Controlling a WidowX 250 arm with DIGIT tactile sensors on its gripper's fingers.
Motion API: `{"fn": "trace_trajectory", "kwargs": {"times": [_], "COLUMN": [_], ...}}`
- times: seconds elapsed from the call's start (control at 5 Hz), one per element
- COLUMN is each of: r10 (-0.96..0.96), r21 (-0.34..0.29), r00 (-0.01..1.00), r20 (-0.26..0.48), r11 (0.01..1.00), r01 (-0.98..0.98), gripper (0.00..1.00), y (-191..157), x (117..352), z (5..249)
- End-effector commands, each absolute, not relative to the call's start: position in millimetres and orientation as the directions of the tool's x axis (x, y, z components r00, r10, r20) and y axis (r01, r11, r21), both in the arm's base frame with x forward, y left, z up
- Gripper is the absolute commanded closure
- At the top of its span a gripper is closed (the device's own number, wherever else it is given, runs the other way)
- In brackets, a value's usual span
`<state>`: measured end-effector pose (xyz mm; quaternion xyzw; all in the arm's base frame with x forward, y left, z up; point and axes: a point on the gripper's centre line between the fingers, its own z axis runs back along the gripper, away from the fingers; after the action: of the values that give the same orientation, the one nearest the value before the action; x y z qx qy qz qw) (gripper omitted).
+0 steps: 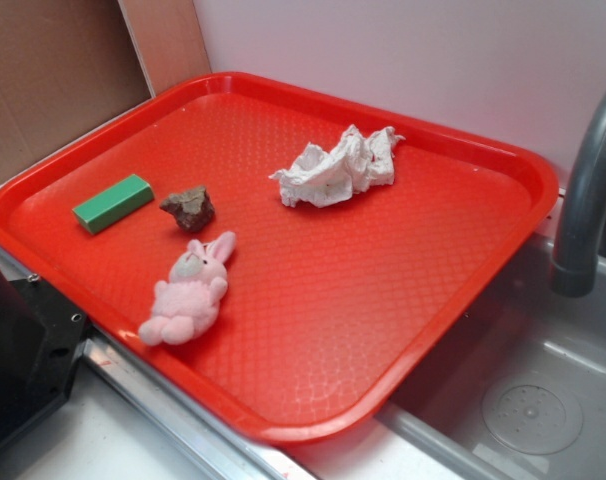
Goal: Grab the rock.
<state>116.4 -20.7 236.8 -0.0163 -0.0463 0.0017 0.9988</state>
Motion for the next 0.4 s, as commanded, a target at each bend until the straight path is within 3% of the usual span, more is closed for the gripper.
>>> {"fn": "trace_trajectory", "kwargs": {"times": [0.0,0.2], "r10": [0.005,0.031], "r21": [-0.033,-0.034], "r00": [0.996,0.995], "r20": [0.092,0.095], "r11": [0.999,0.999], "r01": [-0.002,-0.028], "gripper": [0.00,0.00], "y": [-20.7,-19.0], "x": [116.4,116.9], "z": [236.8,236.6]}}
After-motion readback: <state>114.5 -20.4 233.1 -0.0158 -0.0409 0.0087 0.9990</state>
